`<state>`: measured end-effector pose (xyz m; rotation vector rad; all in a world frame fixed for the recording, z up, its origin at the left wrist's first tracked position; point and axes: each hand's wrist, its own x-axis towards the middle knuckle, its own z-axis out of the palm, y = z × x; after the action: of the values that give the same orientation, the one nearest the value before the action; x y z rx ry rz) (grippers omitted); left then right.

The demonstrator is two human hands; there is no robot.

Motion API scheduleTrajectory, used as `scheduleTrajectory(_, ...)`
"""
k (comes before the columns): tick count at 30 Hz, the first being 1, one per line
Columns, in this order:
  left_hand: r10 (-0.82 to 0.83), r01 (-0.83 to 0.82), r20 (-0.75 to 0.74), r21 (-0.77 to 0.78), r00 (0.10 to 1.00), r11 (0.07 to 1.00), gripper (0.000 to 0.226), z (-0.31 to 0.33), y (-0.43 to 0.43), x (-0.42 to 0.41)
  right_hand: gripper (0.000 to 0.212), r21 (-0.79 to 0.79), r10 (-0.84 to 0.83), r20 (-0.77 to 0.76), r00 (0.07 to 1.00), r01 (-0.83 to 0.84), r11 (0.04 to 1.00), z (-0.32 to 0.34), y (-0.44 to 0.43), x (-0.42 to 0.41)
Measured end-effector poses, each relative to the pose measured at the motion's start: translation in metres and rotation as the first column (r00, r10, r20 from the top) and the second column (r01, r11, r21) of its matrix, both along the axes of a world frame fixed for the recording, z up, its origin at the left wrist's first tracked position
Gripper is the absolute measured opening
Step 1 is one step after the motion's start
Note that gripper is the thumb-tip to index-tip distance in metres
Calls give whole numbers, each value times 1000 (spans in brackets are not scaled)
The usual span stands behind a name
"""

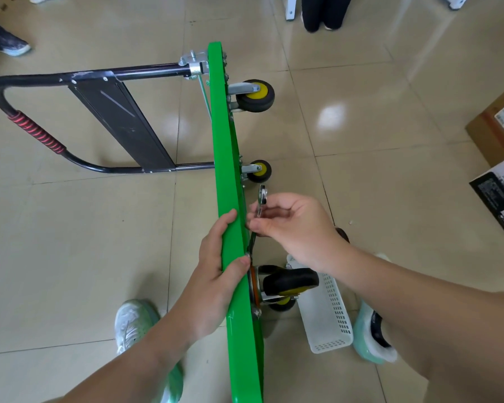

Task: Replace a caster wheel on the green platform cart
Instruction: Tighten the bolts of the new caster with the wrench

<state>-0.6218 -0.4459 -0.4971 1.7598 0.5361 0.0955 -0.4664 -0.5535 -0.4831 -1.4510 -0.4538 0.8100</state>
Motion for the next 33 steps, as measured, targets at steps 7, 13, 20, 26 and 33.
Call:
scheduleTrajectory(7, -6, 6, -7, -26, 1000, 1000, 67, -1, 0, -1, 28, -50, 48, 47, 998, -45, 998, -10, -2, -6)
scheduleTrajectory(13, -2, 1, -9, -47, 1000, 999, 69, -4, 2, -1, 28, -73, 55, 49, 997, -51, 996, -18, 1, -4)
scheduleTrajectory(20, -7, 6, -24, -47, 1000, 999, 67, -5, 3, 0, 20, -171, 26, 5, 1000, -24, 985, -24, 23, 12)
scheduleTrajectory(26, -19, 18, -20, -68, 1000, 998, 69, -4, 4, -1, 18, -330, -5, -133, 991, -39, 943, -45, 42, 28)
scheduleTrajectory(33, -38, 37, -37, -34, 999, 999, 68, -1, 4, 0, 5, -339, -101, -180, 978, 35, 940, -37, 43, 34)
